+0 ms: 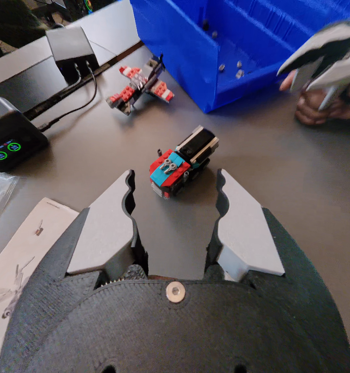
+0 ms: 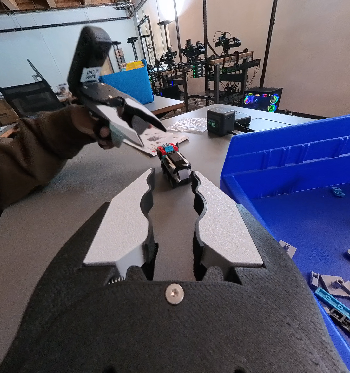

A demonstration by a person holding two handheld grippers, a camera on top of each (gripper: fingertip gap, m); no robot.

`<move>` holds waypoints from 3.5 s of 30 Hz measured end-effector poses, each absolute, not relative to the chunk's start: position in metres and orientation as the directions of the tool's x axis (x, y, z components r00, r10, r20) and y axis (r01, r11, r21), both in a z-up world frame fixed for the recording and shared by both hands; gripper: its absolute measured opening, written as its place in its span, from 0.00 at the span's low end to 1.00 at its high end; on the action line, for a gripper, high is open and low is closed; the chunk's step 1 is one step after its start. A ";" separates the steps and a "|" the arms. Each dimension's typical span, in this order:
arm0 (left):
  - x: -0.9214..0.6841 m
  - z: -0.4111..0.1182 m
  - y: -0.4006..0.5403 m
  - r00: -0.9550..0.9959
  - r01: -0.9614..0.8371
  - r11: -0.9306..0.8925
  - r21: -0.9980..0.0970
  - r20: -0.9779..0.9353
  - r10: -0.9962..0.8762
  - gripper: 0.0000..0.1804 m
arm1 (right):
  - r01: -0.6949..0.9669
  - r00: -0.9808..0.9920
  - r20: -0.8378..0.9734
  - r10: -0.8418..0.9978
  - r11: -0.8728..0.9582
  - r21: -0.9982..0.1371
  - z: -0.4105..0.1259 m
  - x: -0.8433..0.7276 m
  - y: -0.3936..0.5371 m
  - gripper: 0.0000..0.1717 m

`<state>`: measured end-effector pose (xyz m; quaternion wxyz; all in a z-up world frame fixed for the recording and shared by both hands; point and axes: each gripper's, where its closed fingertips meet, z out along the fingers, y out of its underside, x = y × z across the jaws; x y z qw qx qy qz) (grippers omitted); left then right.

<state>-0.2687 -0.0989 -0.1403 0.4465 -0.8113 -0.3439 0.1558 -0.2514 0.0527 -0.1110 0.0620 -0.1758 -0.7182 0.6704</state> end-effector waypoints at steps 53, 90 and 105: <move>-0.261 -0.037 -0.031 0.794 0.447 -0.205 -0.871 0.280 0.540 0.10 | 0.163 -0.930 -0.149 0.335 0.013 -0.987 -0.104 -0.249 0.054 0.20; -0.171 -0.165 -0.011 0.981 0.162 -0.461 -0.872 0.093 0.168 0.25 | 0.125 -0.991 -0.101 0.082 0.397 -0.909 -0.157 -0.207 0.085 0.22; -0.275 -0.157 -0.100 0.803 0.280 -0.430 -0.858 -0.036 0.595 0.31 | 0.156 -0.987 -0.133 0.087 0.379 -0.912 -0.155 -0.210 0.086 0.22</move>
